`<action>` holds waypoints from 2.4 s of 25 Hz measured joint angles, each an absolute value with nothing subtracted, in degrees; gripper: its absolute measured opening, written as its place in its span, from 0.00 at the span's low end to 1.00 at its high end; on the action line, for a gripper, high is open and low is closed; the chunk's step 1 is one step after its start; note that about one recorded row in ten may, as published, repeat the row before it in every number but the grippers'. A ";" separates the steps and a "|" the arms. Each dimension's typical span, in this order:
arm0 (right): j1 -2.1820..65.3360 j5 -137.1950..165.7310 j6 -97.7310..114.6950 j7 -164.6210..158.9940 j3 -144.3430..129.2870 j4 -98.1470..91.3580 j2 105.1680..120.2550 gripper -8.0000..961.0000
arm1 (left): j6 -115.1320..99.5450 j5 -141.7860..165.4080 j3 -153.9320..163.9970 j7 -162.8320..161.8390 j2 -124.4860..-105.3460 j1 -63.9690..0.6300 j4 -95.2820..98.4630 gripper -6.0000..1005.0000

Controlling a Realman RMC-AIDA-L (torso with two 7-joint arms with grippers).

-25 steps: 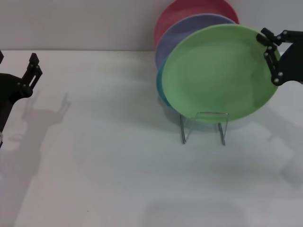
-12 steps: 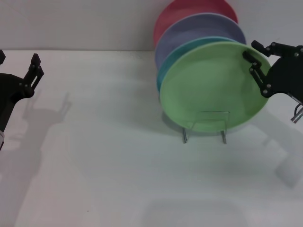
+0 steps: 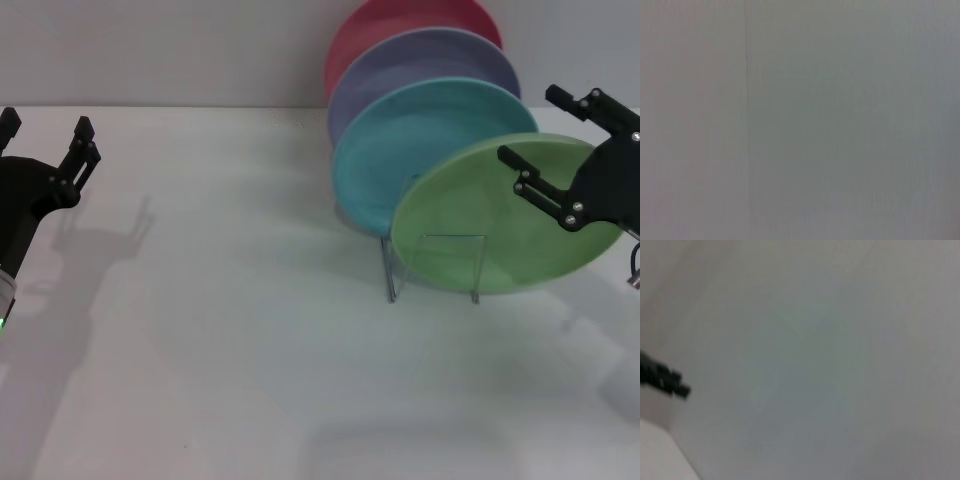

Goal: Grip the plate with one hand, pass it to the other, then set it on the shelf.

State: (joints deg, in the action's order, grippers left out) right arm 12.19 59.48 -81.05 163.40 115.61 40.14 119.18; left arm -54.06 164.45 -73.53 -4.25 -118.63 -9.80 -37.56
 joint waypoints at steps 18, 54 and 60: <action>13.43 55.24 -81.93 161.75 115.57 38.11 119.35 0.83 | -54.29 164.44 -74.36 -4.31 -118.56 -12.42 -34.11 0.81; 14.74 57.90 -84.87 158.29 114.31 34.45 119.43 0.83 | -54.31 164.45 -75.76 -4.33 -118.51 -14.40 -32.07 0.81; 12.41 36.83 -92.52 165.21 114.87 28.43 119.92 0.83 | -54.31 164.45 -75.76 -4.39 -118.56 -14.44 -31.99 0.81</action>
State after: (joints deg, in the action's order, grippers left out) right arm 12.41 36.83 -92.52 165.21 114.87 28.43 119.92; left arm -54.31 164.45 -75.76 -4.39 -118.56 -14.44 -31.99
